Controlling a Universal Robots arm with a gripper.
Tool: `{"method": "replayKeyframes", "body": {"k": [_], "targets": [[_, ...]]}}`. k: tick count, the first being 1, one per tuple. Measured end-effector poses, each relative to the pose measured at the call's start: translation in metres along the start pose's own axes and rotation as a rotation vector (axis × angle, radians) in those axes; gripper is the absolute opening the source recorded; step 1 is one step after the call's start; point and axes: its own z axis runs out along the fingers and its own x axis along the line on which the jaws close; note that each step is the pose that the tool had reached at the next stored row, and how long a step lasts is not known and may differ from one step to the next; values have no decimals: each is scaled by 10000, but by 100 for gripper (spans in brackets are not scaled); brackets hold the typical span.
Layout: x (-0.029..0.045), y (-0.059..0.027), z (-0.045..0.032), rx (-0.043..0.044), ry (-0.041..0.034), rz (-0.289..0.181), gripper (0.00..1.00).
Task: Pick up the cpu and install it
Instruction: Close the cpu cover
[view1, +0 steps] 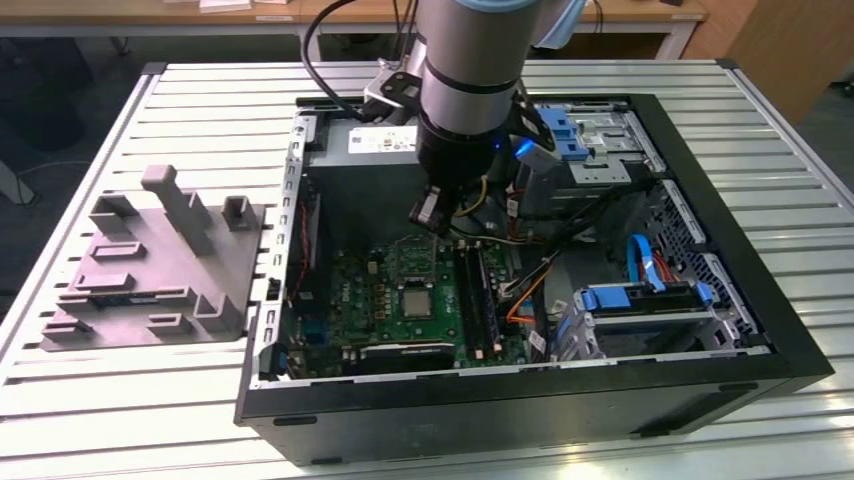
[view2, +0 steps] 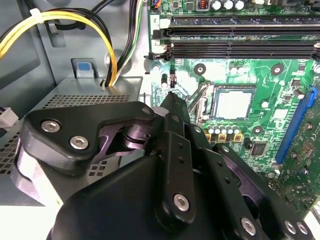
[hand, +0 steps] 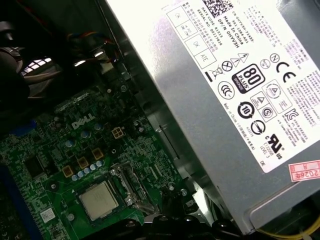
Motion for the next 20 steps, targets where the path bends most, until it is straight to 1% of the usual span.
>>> {"method": "replayKeyframes", "body": {"k": [7,9,11,13,17,20], "targets": [[0,1,-15,0,0,0,11],[0,3,-37,0,1,0,11],[1,3,-37,2,1,0,11],[6,0,-38,15,13,0,11],[35,-14,-39,50,60,-3,11],[61,-25,-40,61,71,-11,11]]}}
